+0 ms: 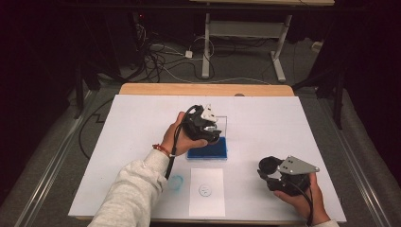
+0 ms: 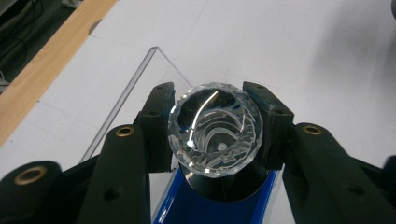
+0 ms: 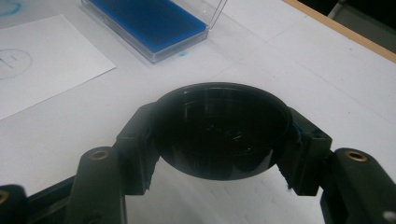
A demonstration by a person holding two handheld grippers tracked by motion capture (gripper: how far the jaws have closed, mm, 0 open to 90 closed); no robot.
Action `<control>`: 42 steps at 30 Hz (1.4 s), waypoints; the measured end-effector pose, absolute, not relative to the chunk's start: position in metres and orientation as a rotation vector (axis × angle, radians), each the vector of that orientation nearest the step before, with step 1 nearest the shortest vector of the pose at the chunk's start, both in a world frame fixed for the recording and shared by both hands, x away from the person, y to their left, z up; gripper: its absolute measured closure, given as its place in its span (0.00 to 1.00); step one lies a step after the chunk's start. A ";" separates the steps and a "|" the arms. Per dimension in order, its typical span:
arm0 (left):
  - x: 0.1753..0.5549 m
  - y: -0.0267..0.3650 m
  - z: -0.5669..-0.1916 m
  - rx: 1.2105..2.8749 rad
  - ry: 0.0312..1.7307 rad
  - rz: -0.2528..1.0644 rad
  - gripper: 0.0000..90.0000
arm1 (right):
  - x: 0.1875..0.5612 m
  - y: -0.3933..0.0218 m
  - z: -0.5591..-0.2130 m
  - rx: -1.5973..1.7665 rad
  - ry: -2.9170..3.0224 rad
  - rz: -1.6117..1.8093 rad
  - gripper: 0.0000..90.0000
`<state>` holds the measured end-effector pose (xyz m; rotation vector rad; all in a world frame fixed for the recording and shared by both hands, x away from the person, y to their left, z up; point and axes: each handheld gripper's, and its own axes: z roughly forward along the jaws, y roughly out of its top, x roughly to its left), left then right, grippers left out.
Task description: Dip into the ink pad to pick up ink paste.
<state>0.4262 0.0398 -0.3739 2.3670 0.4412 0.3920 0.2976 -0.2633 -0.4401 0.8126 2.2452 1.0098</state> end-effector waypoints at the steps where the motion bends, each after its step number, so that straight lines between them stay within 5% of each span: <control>1: 0.426 0.039 -0.375 2.368 0.441 0.390 0.61 | 0.298 -0.263 -0.440 0.810 2.244 1.007 0.43; 19: 0.436 0.023 -0.424 2.420 0.456 0.325 0.61 | 0.299 -0.262 -0.445 0.814 2.269 0.987 0.43; 42: 0.432 0.028 -0.428 2.433 0.469 0.300 0.61 | 0.301 -0.261 -0.449 0.811 2.295 0.963 0.43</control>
